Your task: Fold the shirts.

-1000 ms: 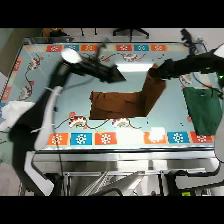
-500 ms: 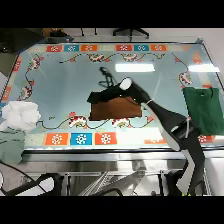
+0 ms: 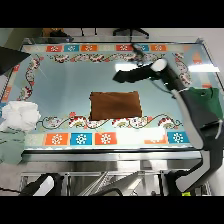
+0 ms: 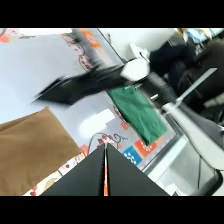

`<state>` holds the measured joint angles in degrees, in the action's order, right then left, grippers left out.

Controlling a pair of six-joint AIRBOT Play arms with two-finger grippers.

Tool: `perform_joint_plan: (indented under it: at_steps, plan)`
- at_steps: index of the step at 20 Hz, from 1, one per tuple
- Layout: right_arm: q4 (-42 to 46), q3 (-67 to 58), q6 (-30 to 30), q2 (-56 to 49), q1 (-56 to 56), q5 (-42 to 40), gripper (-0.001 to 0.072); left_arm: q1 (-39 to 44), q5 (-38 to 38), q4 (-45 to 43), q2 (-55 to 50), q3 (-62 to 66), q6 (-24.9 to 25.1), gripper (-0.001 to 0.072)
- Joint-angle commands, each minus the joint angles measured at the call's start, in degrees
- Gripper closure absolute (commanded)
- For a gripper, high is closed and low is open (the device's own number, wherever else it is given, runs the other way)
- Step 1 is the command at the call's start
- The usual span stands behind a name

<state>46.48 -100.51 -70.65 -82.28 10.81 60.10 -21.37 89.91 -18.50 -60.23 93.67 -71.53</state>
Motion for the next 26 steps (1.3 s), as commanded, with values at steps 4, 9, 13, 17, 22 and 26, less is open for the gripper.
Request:
perform_joint_plan:
  at_steps: [4,9,13,17,22,26]
  plan:
    - [9.9,7.8,-2.6,0.7,-18.3,18.4,0.007,-2.5,-1.2,0.1,2.5,-6.6,1.6,0.0692]
    - [0.5,17.1,4.5,-4.2,-16.7,16.1,0.007,-2.4,-1.6,0.1,2.4,-6.6,1.6,0.0692]
    - [-7.8,17.1,6.4,-8.7,-13.4,13.4,0.007,-2.4,-1.5,0.0,2.4,-6.6,1.8,0.0692]
    - [-9.2,17.0,6.5,-10.8,-8.6,11.1,0.0072,-2.4,-1.4,0.0,2.4,-6.6,2.1,0.0692]
    - [-17.9,16.4,12.2,-8.8,-7.3,12.9,0.0696,-2.4,-1.3,0.0,2.4,-6.6,2.5,0.0692]
    - [-18.2,10.2,9.2,-0.1,-12.5,13.9,0.0697,-2.4,-1.1,0.0,2.4,-6.6,2.8,0.0692]
